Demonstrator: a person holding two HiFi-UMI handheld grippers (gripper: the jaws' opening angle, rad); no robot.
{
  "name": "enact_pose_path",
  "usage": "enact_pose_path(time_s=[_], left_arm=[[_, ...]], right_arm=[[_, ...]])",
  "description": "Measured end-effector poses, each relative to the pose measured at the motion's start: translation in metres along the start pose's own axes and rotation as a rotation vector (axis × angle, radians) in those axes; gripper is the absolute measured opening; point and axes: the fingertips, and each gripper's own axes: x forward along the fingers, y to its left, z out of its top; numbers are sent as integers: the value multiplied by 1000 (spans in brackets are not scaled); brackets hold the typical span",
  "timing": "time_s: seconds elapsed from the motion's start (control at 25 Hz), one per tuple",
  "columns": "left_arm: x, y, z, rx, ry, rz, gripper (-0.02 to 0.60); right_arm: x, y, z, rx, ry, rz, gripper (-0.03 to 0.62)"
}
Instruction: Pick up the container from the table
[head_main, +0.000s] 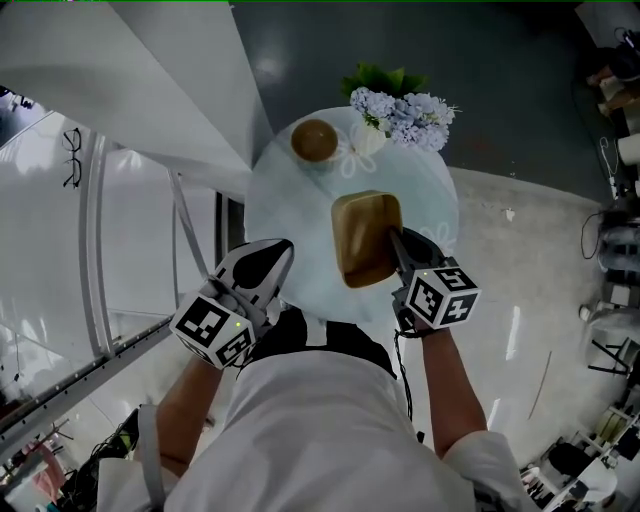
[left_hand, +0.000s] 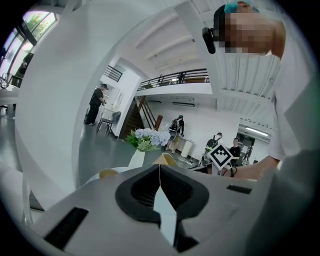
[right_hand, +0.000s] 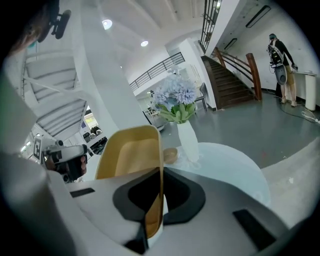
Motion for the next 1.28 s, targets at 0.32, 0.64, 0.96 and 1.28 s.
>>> enact_pose_path(time_s=[0.32, 0.64, 0.96, 1.28], left_arm=[[-2, -3, 17, 25, -22, -20, 21], [-3, 0, 32, 46, -40, -36, 21], [-2, 0, 47, 73, -62, -59, 21], [-4, 0, 50, 74, -73, -66, 21]], right_arm=[[-10, 17, 28, -7, -65, 7, 25], [-16, 27, 48, -4, -114, 8, 25], [-25, 36, 63, -6, -156, 4, 25], [-31, 43, 67, -16, -171, 2, 25]])
